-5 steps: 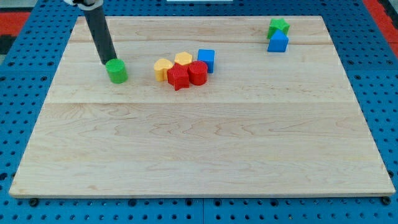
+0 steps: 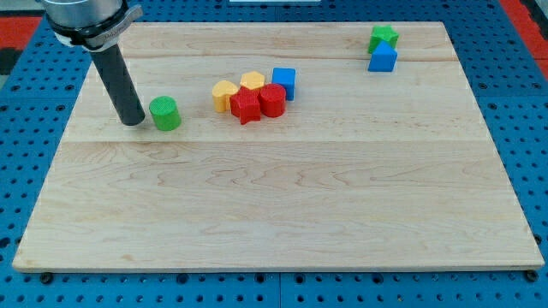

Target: Slide the green circle closer to the yellow heart

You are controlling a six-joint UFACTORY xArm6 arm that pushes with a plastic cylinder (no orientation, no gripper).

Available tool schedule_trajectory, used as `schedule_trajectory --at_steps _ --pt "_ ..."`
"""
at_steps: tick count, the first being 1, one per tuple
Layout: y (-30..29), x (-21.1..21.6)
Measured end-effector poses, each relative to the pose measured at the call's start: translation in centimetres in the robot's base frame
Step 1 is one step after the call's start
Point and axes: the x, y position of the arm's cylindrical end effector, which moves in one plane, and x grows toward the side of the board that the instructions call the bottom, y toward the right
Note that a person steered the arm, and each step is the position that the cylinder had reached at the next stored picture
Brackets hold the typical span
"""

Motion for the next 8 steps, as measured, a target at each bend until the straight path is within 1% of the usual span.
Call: schedule_trajectory --at_steps 2,4,5,6,7,8 --pt "-0.6 -0.2" --pt "1.4 -1.6" --pt "3.7 -1.6" --pt "3.5 0.0" --pt "1.9 3.1" --pt "3.0 6.2"
